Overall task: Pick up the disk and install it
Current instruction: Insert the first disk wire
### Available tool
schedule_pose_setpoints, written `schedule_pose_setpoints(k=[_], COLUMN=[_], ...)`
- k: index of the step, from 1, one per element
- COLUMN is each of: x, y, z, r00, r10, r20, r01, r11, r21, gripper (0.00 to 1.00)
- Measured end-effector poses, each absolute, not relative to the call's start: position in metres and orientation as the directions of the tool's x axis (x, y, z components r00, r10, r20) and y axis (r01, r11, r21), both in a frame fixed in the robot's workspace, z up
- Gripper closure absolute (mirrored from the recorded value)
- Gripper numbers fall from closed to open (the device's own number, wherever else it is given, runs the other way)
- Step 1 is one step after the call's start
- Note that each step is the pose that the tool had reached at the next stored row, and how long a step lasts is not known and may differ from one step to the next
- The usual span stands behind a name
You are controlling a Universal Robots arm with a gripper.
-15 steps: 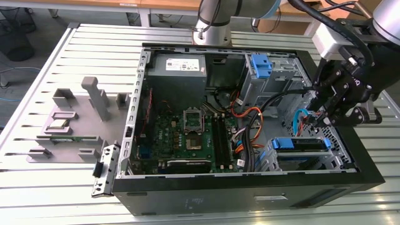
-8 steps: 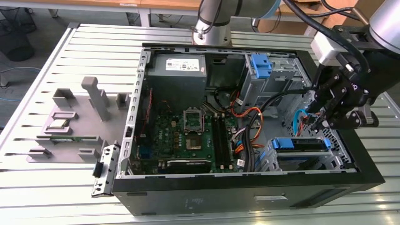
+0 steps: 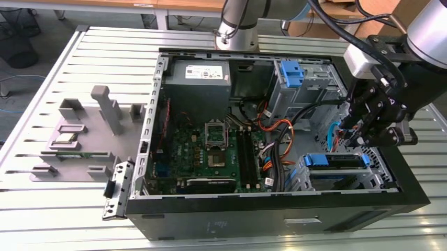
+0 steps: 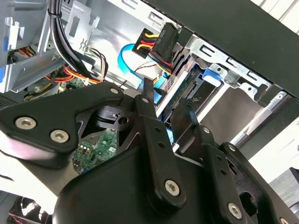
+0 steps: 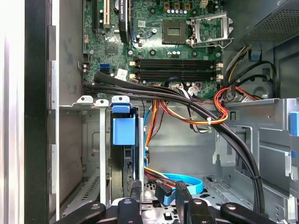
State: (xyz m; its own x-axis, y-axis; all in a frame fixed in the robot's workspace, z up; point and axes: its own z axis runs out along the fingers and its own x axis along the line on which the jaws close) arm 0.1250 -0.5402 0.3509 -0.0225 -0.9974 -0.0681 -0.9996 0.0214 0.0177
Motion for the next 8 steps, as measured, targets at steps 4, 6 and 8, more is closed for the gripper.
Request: schedule_pose_setpoints(k=[4, 6, 8], x=[0.125, 0.125, 0.125], y=[-0.5402, -0.5402, -0.5402], z=[0.3508, 0.3508, 0.3508], r00=[-0.023, -0.022, -0.023], r10=[-0.997, -0.997, -0.997], r20=[-0.068, -0.068, -0.068], r01=[-1.0, -1.0, -1.0], r11=[0.021, 0.021, 0.021], r21=[0.018, 0.018, 0.018], gripper=[0.58, 0.59, 0.65])
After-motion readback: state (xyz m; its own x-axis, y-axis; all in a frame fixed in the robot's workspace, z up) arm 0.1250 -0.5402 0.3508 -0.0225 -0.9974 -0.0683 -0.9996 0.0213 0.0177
